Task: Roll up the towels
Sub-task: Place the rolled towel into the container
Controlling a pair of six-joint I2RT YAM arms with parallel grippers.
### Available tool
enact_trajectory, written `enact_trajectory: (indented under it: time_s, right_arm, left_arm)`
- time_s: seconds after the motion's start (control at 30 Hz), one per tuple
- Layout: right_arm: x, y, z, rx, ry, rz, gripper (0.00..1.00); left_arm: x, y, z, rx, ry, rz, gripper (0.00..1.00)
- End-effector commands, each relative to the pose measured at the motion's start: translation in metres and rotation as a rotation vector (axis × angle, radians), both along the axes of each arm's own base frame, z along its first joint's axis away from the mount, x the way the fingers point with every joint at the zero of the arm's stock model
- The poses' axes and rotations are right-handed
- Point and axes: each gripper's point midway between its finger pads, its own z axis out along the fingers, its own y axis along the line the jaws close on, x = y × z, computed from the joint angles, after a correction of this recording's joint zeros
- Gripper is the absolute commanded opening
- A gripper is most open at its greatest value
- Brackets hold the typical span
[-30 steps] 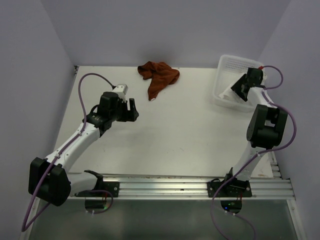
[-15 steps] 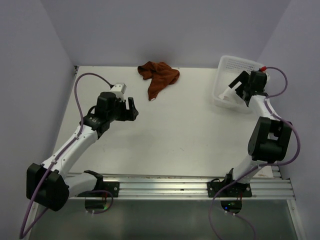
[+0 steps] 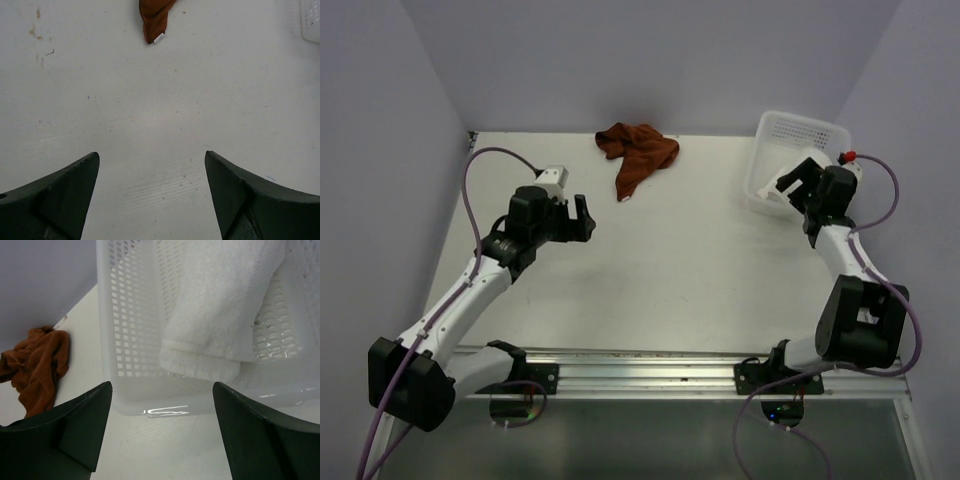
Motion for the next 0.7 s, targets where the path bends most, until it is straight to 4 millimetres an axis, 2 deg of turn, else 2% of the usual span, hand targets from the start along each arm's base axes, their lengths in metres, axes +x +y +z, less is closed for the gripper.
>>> enact_trajectory:
  time_s: [0.0,0.03,0.07,0.13,0.17,0.2,0.23,0.27,0.3,0.33,0.37,0.4,0.43,0.47,0.5,0.53,0.57,0.6,0.63,0.67]
  right_arm:
    - [-0.003,0.018,0.053,-0.001,-0.220,0.078,0.84]
    - [-0.005,0.022,0.056,0.001,-0.242,0.096,0.82]
    - [-0.012,0.031,0.048,0.017,-0.233,0.113,0.77]
    - [-0.023,0.043,0.058,0.005,-0.270,0.151,0.72]
    - [-0.029,0.056,0.050,0.001,-0.256,0.181,0.66]
    - [-0.036,0.064,0.057,-0.005,-0.276,0.202,0.61]
    - [-0.041,0.072,0.055,-0.019,-0.274,0.232,0.56]
    - [-0.048,0.091,0.045,-0.020,-0.252,0.283,0.40]
    - [-0.056,0.100,0.050,-0.037,-0.264,0.304,0.35]
    - [-0.066,0.128,0.038,-0.049,-0.245,0.387,0.30]
    - [-0.073,0.140,0.036,-0.059,-0.244,0.425,0.19]
    - [-0.079,0.151,0.034,-0.065,-0.237,0.456,0.14]
    - [-0.087,0.161,0.034,-0.068,-0.243,0.489,0.10]
    - [-0.098,0.181,0.026,-0.055,-0.229,0.554,0.03]
    - [-0.105,0.190,0.023,-0.045,-0.222,0.583,0.03]
    - [-0.114,0.200,0.024,-0.033,-0.225,0.627,0.03]
    - [-0.125,0.215,0.020,-0.028,-0.213,0.681,0.03]
    - [-0.131,0.220,0.019,-0.029,-0.207,0.704,0.03]
    - [-0.138,0.224,0.015,-0.035,-0.187,0.727,0.03]
    - [-0.148,0.234,0.017,-0.035,-0.193,0.775,0.03]
  left_arm:
    - [0.007,0.006,0.019,0.004,-0.092,0.014,0.91]
    - [0.007,0.007,0.018,0.007,-0.092,0.013,0.92]
    - [0.007,0.007,0.018,0.008,-0.093,0.013,0.93]
    - [0.007,0.007,0.019,0.010,-0.096,0.011,0.96]
    - [0.008,0.006,0.019,0.011,-0.100,0.010,0.97]
    - [0.008,0.007,0.019,0.011,-0.100,0.012,0.98]
    - [0.009,0.006,0.017,0.009,-0.096,0.010,1.00]
    - [0.010,0.004,0.018,0.003,-0.104,0.007,1.00]
    - [0.012,0.003,0.014,0.000,-0.096,0.006,1.00]
    - [0.014,-0.001,0.013,-0.026,-0.085,0.010,0.99]
    - [0.017,-0.006,0.012,-0.047,-0.077,0.001,1.00]
    - [0.023,-0.010,0.017,-0.062,-0.073,0.001,1.00]
    - [0.030,-0.016,0.003,-0.084,-0.017,0.016,0.99]
    - [0.036,-0.024,0.003,-0.111,-0.013,0.004,1.00]
    - [0.044,-0.028,0.005,-0.127,-0.015,0.002,1.00]
    - [0.053,-0.036,-0.011,-0.137,0.027,0.001,1.00]
    - [0.064,-0.041,-0.012,-0.148,0.016,-0.002,1.00]
    - [0.077,-0.045,-0.008,-0.154,0.001,0.003,0.99]
    - [0.088,-0.049,-0.033,-0.141,0.055,0.011,0.98]
    - [0.098,-0.050,-0.041,-0.130,0.066,0.022,0.97]
